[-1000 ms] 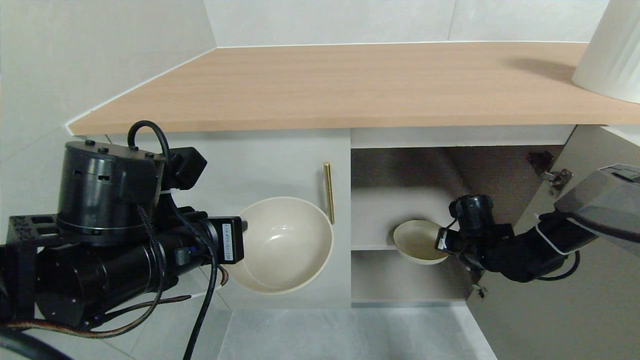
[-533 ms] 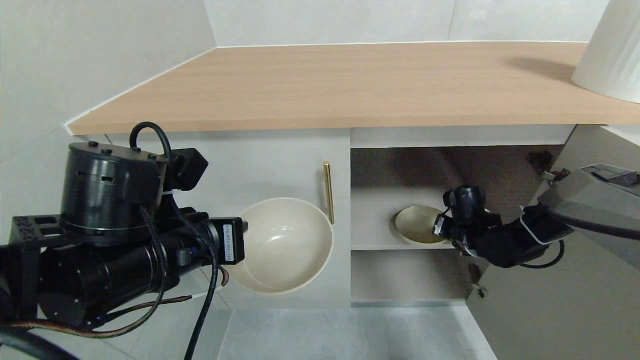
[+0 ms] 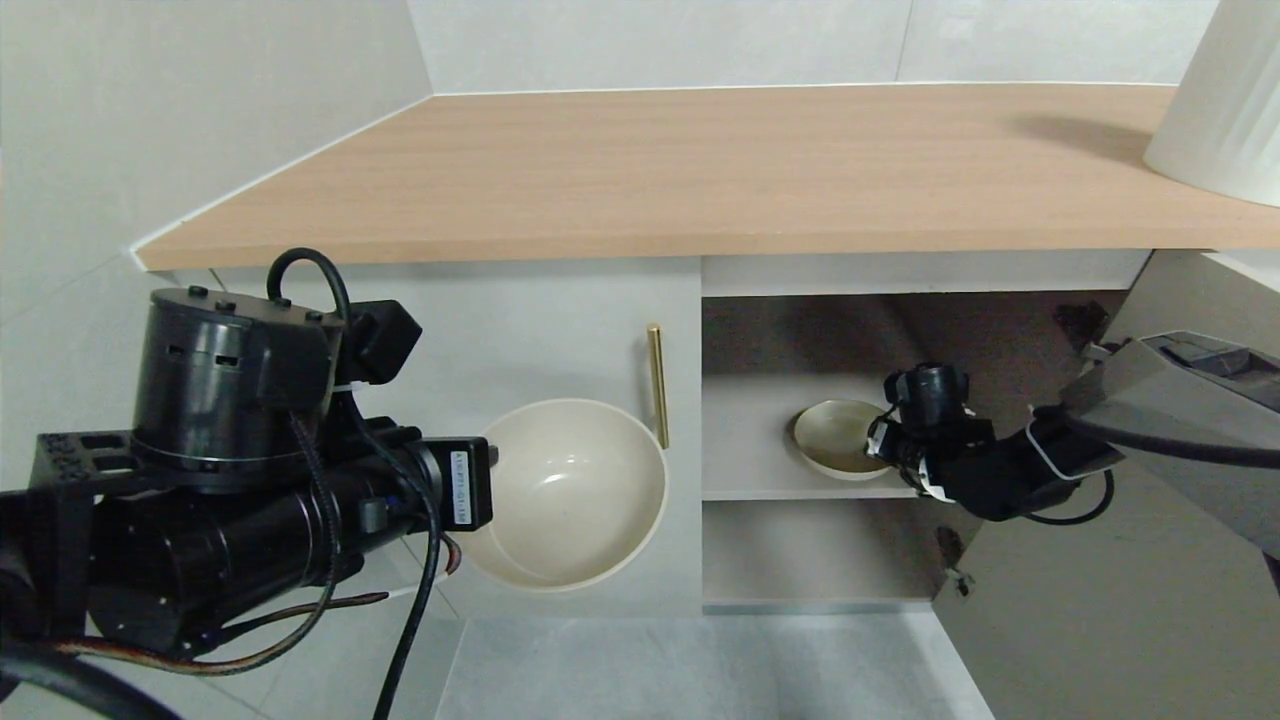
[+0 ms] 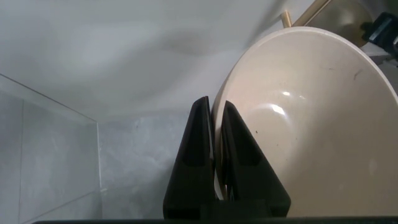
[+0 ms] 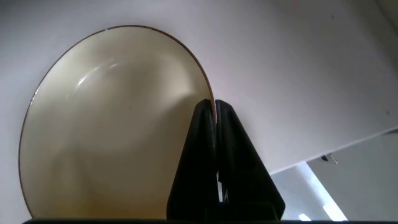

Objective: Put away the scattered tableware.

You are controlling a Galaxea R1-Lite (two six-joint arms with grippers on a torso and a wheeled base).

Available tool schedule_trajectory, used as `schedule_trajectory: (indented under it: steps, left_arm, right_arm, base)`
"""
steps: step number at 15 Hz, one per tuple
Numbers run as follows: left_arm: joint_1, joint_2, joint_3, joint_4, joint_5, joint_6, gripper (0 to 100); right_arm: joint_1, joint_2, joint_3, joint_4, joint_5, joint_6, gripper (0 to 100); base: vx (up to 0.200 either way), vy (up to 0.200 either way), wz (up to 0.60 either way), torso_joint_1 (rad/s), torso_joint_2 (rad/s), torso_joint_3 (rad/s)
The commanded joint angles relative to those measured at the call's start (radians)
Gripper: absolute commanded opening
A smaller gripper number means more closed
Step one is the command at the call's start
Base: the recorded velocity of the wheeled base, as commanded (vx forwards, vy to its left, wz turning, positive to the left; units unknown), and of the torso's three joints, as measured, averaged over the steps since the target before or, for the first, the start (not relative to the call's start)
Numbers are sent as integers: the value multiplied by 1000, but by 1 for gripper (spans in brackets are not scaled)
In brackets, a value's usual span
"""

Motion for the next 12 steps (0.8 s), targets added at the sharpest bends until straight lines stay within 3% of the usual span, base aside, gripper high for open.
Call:
schedule_trajectory:
  steps: [1,8,10,12]
  left_arm:
    - [0,3,2,0,1,0,0]
    - [0,8,5,-3,1,0,0]
    - [0,14,5,-3,1,0,0]
    - [-11,46,2,-5,-1,2,0]
  right_arm:
    - [-3,7,-17,-3,0,2,100]
    - [-2,-31,-17,0,6,11,100]
    - [9,-99,43,3,26,9,100]
    - [64,-232,152,12,111,2,100]
  base:
    - [0,0,0,0,0,0]
    - [0,0,0,0,0,0]
    - [0,0,0,0,0,0]
    - [0,0,0,0,0,0]
